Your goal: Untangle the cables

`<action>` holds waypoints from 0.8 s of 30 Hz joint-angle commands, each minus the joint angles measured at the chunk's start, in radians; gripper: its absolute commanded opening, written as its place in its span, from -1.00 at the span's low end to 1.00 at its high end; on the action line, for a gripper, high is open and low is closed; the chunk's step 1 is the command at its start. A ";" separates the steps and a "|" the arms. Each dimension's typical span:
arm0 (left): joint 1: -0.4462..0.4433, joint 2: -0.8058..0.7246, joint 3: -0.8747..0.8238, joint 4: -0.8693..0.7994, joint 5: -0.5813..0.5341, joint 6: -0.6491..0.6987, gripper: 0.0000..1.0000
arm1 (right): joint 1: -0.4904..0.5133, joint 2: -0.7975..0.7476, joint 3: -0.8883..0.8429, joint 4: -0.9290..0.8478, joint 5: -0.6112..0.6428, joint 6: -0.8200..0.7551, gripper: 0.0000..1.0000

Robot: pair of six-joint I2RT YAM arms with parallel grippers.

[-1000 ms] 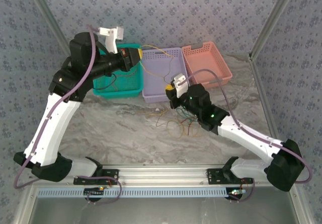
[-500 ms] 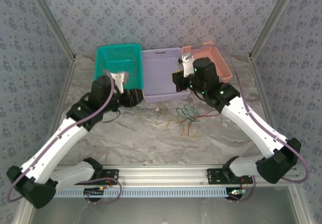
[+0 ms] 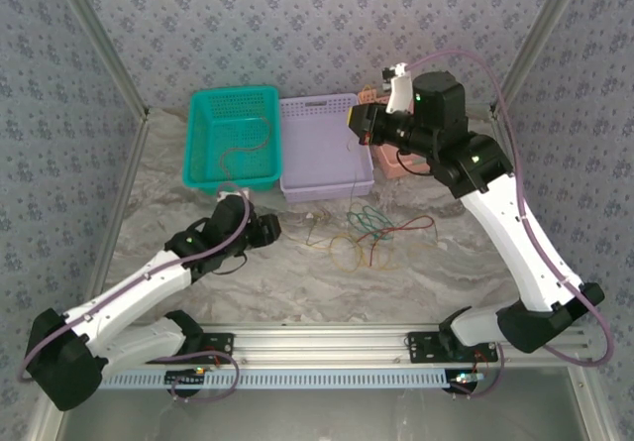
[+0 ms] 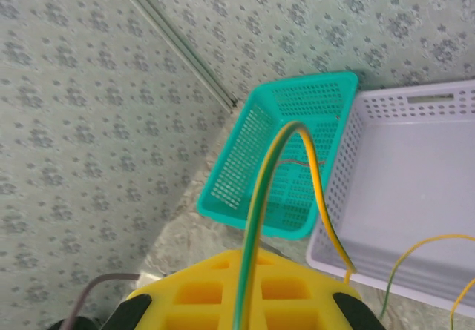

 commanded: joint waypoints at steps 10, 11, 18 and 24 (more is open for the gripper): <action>0.053 0.160 -0.077 0.193 0.155 -0.892 0.22 | 0.012 -0.082 -0.023 0.028 -0.018 0.056 -1.00; 0.040 0.164 -0.072 0.197 0.138 -0.939 0.22 | 0.012 -0.088 -0.030 0.031 -0.016 0.056 -1.00; 0.009 0.154 -0.132 0.149 -0.009 -1.318 0.33 | 0.011 -0.137 -0.086 0.052 -0.005 0.049 -1.00; 0.032 0.315 -0.117 0.315 0.073 -1.369 0.34 | 0.010 -0.163 -0.119 0.058 -0.006 0.045 -1.00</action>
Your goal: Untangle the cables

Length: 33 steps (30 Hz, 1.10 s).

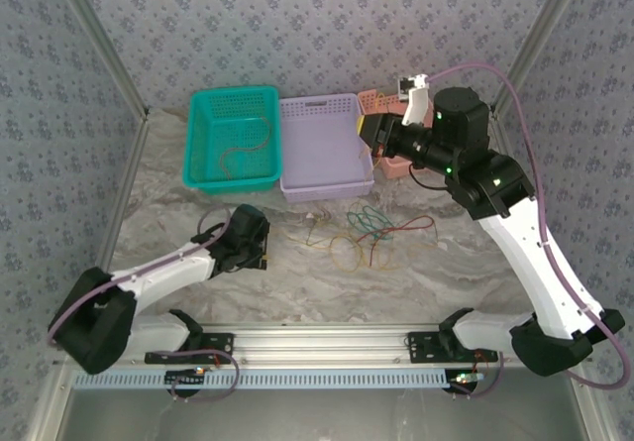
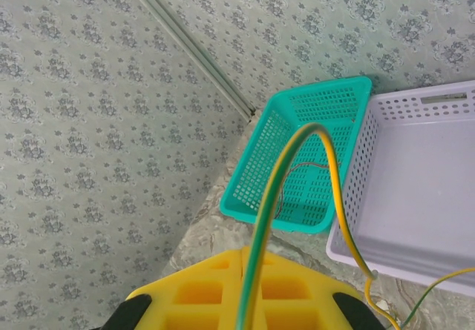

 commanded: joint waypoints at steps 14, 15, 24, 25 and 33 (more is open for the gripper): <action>0.058 0.227 0.070 0.150 0.017 -0.152 0.13 | -0.002 -0.070 -0.066 0.051 -0.007 0.002 -1.00; 0.065 0.233 0.071 0.155 0.016 -0.148 0.14 | -0.003 -0.073 -0.070 0.054 -0.008 0.003 -1.00; 0.126 0.341 0.024 0.348 0.068 -0.102 -1.00 | -0.021 -0.088 -0.089 0.053 0.003 -0.007 -1.00; 0.128 0.331 -0.006 0.382 0.062 -0.109 -1.00 | -0.030 -0.091 -0.089 0.046 0.008 -0.013 -1.00; 0.182 -0.288 -0.100 -0.009 -0.147 0.138 -1.00 | -0.293 -0.104 -0.076 0.036 -0.006 -0.045 -1.00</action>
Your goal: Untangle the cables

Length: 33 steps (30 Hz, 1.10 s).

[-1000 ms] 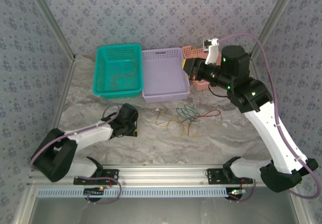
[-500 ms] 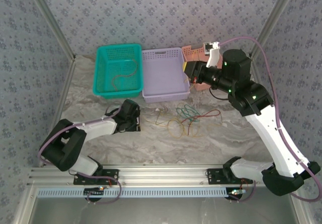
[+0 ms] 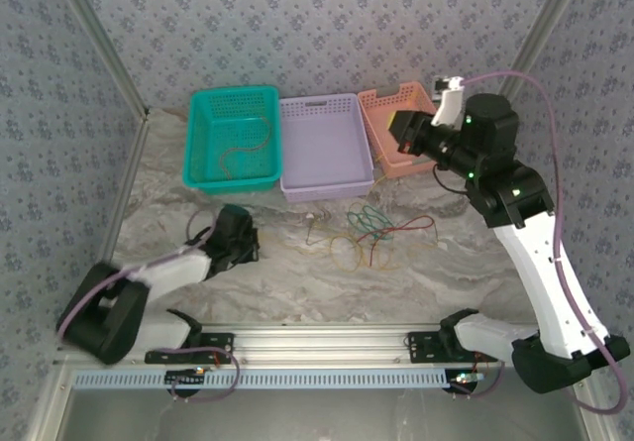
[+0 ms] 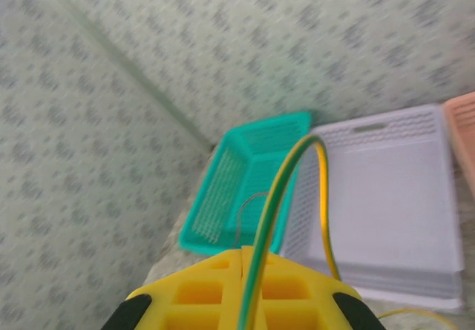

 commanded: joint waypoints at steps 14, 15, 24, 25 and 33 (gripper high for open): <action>0.534 -0.535 0.308 -0.653 0.092 0.583 -1.00 | -0.463 0.102 0.104 0.027 -0.039 0.010 -1.00; 0.556 -0.511 0.340 -0.646 0.114 0.607 -1.00 | -0.476 0.105 0.104 0.036 -0.062 0.019 -1.00; 0.439 -0.166 0.733 -0.405 0.389 0.821 -1.00 | -0.288 0.235 0.232 0.121 -0.283 -0.019 -1.00; 0.388 -0.127 0.789 -0.404 0.388 0.849 -1.00 | -0.265 0.262 0.258 0.126 -0.291 -0.014 -1.00; 0.109 0.188 1.070 -0.362 0.329 0.974 -1.00 | -0.155 0.558 0.524 0.170 -0.305 0.012 -1.00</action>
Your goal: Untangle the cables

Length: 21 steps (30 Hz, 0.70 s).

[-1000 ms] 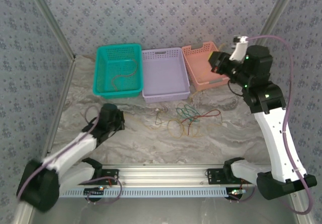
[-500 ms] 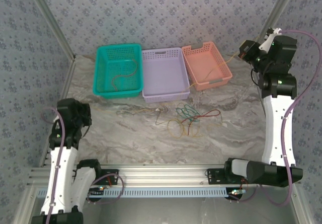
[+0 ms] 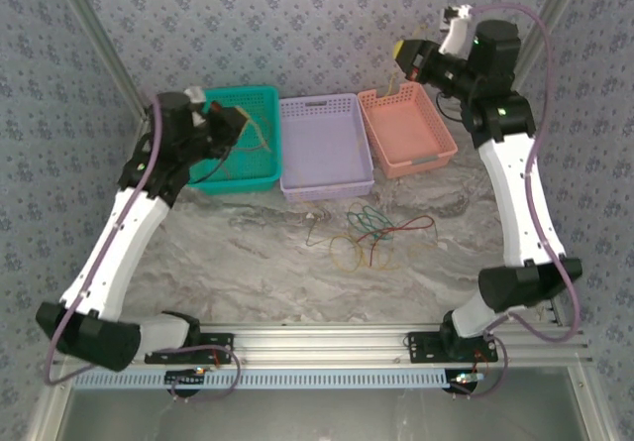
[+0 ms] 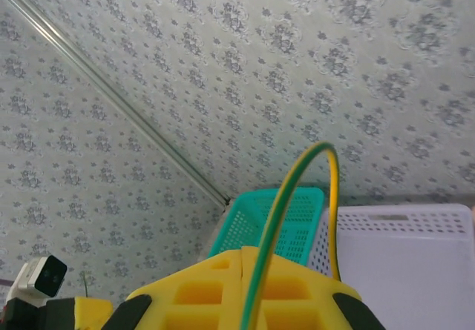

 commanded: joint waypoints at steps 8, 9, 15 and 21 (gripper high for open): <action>-0.090 0.386 0.249 0.135 0.033 0.092 -1.00 | 0.080 0.424 0.397 -0.045 -0.034 -0.007 -1.00; -0.092 0.419 0.278 0.114 0.036 0.099 -1.00 | 0.083 0.455 0.421 -0.055 -0.033 -0.008 -1.00; -0.120 0.590 0.292 0.113 0.056 0.124 -1.00 | 0.111 0.619 0.435 -0.032 -0.006 -0.014 -1.00; -0.158 0.700 0.276 0.127 0.025 0.126 -1.00 | 0.147 0.800 0.474 -0.030 0.016 -0.002 -1.00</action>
